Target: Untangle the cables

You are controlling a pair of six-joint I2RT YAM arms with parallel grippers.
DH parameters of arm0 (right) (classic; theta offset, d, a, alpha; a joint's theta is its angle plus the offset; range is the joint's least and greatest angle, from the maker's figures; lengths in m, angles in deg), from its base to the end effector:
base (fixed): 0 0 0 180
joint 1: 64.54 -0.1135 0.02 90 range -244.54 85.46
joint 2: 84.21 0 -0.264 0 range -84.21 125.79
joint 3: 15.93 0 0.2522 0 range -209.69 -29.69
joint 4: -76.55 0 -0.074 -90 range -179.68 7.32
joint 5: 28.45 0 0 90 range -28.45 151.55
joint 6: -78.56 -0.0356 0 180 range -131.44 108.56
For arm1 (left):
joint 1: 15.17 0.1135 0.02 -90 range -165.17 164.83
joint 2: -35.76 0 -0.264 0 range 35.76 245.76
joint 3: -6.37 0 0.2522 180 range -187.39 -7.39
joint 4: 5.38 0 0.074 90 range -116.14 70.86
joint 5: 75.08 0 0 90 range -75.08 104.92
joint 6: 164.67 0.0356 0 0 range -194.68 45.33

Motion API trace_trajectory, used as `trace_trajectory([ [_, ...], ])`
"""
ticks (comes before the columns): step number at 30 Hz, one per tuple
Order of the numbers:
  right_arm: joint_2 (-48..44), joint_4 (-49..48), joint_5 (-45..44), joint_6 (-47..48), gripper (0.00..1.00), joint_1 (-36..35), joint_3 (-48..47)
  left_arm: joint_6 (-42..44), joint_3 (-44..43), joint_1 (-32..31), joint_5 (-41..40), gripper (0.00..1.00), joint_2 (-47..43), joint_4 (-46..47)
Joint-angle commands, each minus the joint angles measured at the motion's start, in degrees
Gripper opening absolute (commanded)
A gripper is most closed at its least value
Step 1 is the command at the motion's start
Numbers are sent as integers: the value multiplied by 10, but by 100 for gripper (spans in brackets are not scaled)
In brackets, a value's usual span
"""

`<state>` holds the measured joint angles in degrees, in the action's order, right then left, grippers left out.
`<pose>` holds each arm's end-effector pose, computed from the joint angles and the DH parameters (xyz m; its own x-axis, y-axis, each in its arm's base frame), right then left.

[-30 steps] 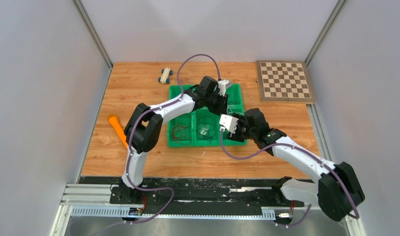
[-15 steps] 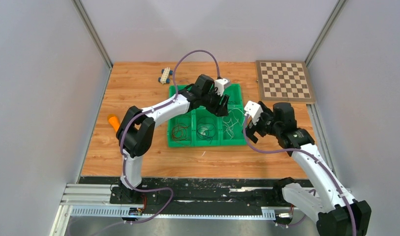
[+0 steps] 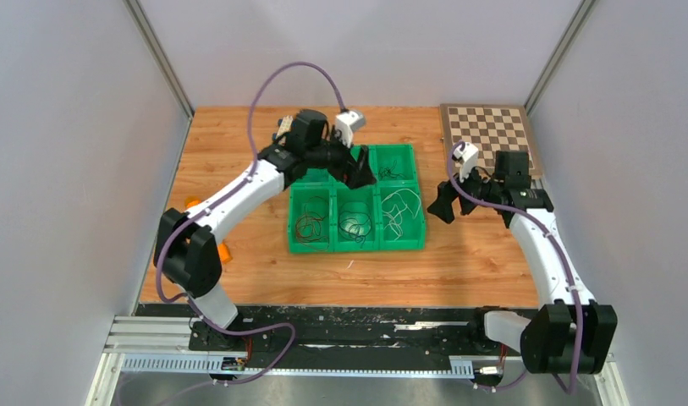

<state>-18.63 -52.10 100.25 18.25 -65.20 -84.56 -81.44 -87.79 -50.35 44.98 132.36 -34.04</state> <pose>0.2301 0.0249 0.2913 -0.4381 -0.3916 -0.8091 -0.7389 0.6695 0.0761 0.3102 -0.2405 0.3109 -0.5194 0.2413 -0.8198 0.7935 0.4922 -0.3579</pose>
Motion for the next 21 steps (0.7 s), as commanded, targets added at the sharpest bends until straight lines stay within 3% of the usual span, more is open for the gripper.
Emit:
trace_trajectory([
  [1,36,-10,71,-80,90,35,-85,-8,-99,80,18,100,-39,-106],
  [6,113,-15,82,-110,100,85,-160,42,-278,204,-31,100,0,-367],
  [9,155,-14,49,-118,100,101,-196,64,-299,287,-25,100,-8,-424],
  [12,192,-5,-2,-124,100,103,-212,99,-281,379,-30,100,-26,-466],
  [15,210,2,-30,-127,100,104,-197,127,-229,430,-45,100,-32,-507],
  [17,213,5,-47,-131,100,104,-181,124,-143,475,-40,100,-65,-469],
  [21,197,5,-70,-127,100,105,-136,130,-4,486,-70,100,-143,-395],
])
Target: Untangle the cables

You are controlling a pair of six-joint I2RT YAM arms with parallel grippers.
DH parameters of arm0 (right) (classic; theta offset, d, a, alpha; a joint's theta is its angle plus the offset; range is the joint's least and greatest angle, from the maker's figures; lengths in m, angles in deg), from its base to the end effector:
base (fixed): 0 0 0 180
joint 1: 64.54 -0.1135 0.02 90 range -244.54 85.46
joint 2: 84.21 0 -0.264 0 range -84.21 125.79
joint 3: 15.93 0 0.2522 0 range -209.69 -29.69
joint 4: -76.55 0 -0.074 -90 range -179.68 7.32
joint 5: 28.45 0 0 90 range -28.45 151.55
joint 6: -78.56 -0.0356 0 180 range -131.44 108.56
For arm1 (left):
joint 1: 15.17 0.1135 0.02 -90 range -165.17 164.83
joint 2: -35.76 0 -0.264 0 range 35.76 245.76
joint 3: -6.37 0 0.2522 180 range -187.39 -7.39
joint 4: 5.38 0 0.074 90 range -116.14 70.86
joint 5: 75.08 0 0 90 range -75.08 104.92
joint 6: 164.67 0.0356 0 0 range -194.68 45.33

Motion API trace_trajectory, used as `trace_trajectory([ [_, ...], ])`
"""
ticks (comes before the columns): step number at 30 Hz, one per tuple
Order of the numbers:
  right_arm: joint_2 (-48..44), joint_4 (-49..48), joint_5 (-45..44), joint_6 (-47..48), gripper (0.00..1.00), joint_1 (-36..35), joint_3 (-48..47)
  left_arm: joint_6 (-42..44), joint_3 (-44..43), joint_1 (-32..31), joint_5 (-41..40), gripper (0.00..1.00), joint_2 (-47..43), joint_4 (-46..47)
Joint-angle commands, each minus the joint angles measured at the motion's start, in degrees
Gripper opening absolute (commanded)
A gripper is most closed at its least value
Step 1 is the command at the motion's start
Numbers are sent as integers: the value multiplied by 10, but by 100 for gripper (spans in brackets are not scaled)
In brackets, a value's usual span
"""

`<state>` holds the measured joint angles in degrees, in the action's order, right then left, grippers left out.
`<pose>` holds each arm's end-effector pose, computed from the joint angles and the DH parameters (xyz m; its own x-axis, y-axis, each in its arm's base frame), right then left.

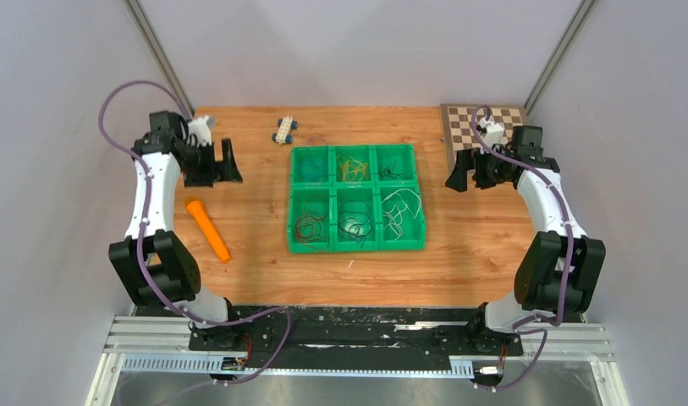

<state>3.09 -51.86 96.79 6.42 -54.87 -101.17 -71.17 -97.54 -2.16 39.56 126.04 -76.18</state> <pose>0.3196 -0.0336 0.2851 -0.6944 -0.1358 -0.7067 -0.4338 0.8625 0.2605 0.3191 0.0585 0.3476 -0.8162 -0.1316 -0.5625 0.0656 0.9463 -0.3166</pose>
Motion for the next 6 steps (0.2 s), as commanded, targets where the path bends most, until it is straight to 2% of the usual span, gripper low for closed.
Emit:
trace_trajectory([
  [1,-25,2,-39,-8,100,2,38,23,108,4,-19,100,-86,33],
  [6,-34,3,-35,-13,100,0,46,-12,153,4,-45,100,-103,74],
])
